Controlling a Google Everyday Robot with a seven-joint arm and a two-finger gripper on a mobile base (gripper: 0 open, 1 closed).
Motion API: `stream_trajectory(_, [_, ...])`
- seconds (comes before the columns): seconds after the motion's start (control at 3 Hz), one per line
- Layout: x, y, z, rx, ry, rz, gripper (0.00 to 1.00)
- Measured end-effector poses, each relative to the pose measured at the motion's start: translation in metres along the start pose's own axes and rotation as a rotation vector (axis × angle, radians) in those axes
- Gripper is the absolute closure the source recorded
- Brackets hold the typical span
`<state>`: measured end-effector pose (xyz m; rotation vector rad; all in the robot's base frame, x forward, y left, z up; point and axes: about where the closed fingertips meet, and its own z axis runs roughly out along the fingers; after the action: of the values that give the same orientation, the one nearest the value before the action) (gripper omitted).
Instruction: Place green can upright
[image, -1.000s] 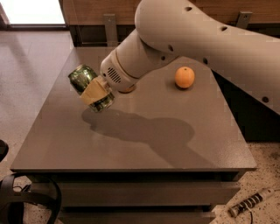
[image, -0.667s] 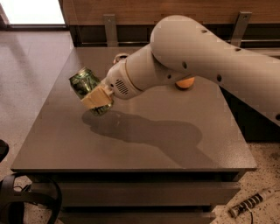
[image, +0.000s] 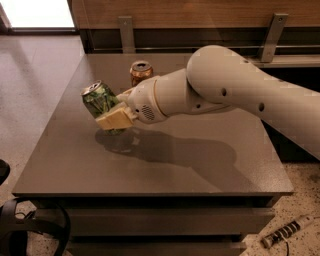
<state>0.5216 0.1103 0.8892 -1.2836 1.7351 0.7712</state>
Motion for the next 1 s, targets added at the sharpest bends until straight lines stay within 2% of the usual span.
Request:
stream_trajectory(0.33, [0.002, 0.002, 0.004, -0.014, -0.036, -0.026, 1.00])
stream_trajectory(1.0, [0.002, 0.016, 0.009, -0.027, -0.103, -0.030, 1.00])
